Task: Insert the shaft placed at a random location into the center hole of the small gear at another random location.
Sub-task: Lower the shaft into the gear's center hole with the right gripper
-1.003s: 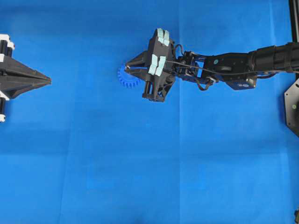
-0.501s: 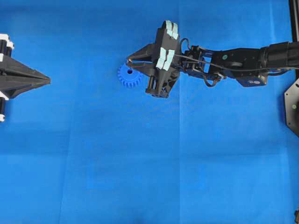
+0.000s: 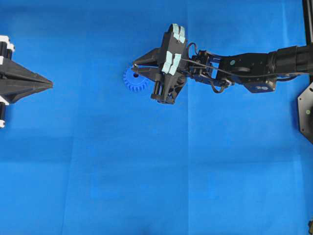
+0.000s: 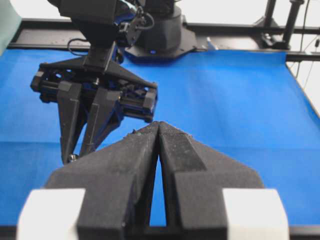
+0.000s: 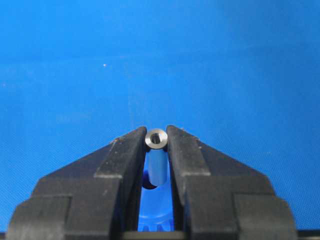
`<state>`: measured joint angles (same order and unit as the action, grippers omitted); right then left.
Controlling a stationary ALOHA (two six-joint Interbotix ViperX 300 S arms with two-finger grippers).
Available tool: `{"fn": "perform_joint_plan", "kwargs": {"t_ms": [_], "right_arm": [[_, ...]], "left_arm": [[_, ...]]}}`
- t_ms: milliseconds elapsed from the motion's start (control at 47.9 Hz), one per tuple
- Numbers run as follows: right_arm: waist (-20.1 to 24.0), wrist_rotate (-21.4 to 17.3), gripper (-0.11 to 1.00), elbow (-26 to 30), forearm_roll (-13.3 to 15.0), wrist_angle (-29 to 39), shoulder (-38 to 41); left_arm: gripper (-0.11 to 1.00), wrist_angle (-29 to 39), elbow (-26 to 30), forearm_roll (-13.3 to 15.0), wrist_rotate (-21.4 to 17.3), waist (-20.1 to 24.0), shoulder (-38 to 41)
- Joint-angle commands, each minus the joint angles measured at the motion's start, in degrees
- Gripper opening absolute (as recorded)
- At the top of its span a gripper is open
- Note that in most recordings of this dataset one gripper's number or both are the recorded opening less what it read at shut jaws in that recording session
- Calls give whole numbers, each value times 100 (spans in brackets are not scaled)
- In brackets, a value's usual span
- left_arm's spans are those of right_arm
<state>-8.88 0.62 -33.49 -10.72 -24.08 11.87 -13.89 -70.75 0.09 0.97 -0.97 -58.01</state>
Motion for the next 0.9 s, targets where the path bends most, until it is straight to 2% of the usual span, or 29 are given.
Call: {"fn": "perform_joint_plan", "kwargs": {"t_ms": [0,460,877], "right_arm": [[18,-26,3,123,-70,-79,-53],[35,-132,3,132,-132,-141,141],[35,-97,3,79,-105,-114,-246]], "left_arm": [[0,-35,53,9,0,-9,35],[0,-26,53,9,0,-9,35],[0,-35,70,9,0,-9,-35]]}}
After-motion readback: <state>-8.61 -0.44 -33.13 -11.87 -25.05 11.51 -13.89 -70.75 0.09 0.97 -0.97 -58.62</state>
